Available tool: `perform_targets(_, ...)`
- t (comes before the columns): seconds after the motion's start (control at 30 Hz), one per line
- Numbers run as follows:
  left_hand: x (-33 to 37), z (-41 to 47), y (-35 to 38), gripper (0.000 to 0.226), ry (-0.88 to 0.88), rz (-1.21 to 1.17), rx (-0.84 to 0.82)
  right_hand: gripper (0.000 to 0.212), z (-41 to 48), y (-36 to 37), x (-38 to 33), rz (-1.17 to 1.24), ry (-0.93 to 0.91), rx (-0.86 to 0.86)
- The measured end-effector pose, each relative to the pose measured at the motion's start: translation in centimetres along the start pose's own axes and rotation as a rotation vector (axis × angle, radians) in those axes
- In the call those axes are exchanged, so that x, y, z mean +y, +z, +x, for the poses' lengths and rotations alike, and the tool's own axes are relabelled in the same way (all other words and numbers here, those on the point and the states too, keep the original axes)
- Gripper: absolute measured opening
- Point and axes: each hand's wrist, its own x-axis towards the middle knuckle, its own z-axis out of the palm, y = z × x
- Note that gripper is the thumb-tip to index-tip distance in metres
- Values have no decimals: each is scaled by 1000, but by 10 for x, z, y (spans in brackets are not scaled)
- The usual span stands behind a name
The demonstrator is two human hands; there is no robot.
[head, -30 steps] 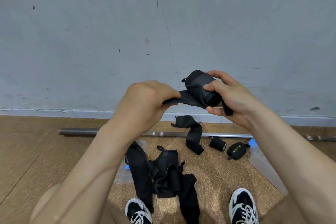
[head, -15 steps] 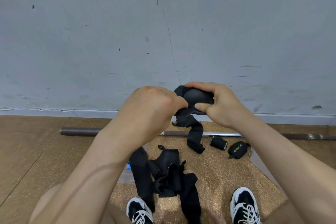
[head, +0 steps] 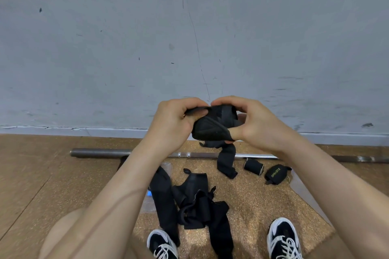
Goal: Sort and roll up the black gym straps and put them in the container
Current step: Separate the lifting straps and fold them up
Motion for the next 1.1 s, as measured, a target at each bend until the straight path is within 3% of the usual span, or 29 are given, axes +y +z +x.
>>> perform_targets(0.13,-2,-3,0,22,232,176,70,44,1,-6,-1,605,281,-15)
perform_targets(0.2,-3,-5,3,28,358,293,67,29,1,-3,-1,696,371,-63)
perform_targets(0.27,-1,-8,8,30,430,380,48,24,-1,6,0,680,420,-93)
perform_targets(0.37,5,-11,8,29,455,502,16,22,5,13,7,667,372,56)
perform_targets(0.5,15,-15,12,17,547,795,-107,30,14,13,21,235,198,279)
perform_targets(0.6,18,-16,15,27,554,809,-185,32,12,19,26,47,130,306)
perform_targets(0.7,16,-14,10,20,566,760,-187,32,9,20,25,-45,39,293)
perform_targets(0.8,11,-9,5,28,521,643,-93,35,7,22,20,-129,-57,266)
perform_targets(0.87,8,-6,2,23,461,568,-26,43,4,27,17,-160,-108,241)
perform_targets(1.1,8,-2,3,10,-8,204,50,61,6,25,13,-222,-110,123)
